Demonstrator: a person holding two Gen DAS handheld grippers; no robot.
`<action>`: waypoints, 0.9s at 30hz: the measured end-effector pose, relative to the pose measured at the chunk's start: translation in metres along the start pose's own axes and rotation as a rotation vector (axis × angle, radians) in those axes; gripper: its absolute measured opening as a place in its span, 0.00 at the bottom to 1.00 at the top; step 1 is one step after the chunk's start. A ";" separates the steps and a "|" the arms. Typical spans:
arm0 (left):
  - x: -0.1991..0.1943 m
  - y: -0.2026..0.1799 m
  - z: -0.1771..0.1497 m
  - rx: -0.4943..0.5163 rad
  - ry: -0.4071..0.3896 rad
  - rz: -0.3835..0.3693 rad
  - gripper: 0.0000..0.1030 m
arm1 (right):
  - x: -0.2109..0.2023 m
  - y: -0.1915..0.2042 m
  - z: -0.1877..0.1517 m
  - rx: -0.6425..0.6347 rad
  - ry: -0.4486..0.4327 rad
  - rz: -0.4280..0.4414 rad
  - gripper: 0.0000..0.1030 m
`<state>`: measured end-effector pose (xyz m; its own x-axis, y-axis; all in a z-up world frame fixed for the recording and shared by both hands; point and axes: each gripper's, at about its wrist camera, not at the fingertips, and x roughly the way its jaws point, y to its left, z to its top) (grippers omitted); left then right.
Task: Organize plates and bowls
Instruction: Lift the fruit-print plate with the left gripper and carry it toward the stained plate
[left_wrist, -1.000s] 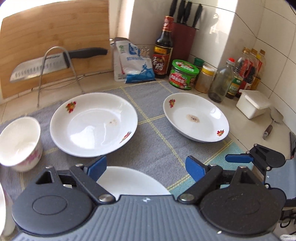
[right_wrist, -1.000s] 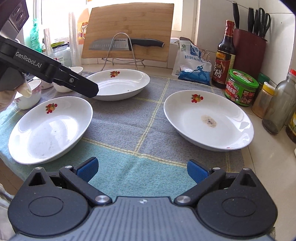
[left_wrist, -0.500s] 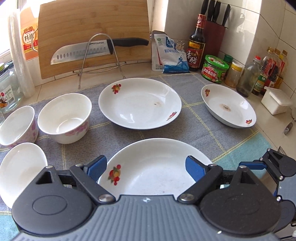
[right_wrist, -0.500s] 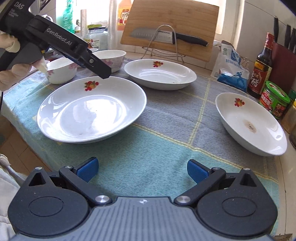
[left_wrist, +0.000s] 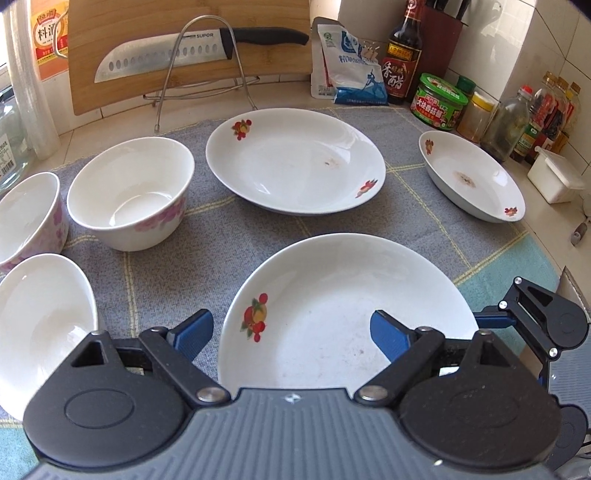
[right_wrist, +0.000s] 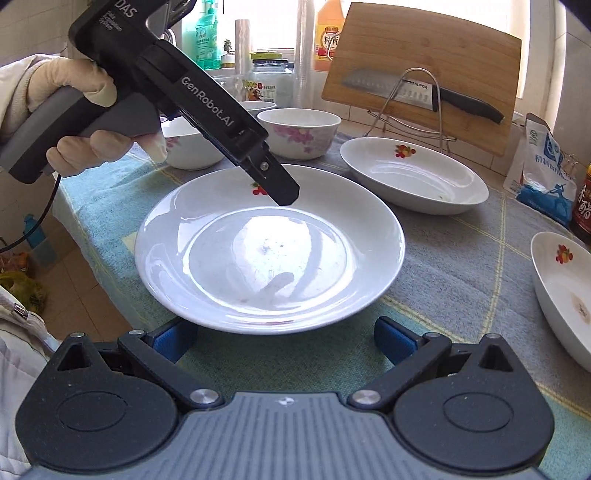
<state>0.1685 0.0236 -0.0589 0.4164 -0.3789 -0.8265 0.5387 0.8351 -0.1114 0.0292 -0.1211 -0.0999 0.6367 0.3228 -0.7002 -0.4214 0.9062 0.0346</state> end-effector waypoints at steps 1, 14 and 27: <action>0.002 0.001 0.001 0.002 0.012 -0.015 0.89 | 0.001 0.000 0.000 -0.006 -0.004 0.006 1.00; 0.021 0.013 0.014 0.064 0.155 -0.172 0.88 | 0.000 0.001 -0.008 -0.007 -0.060 0.001 1.00; 0.038 0.012 0.034 0.136 0.285 -0.235 0.88 | 0.001 0.005 -0.007 -0.011 -0.063 -0.002 1.00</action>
<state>0.2152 0.0056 -0.0726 0.0600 -0.4117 -0.9093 0.6952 0.6710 -0.2579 0.0236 -0.1180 -0.1054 0.6768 0.3384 -0.6538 -0.4272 0.9038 0.0255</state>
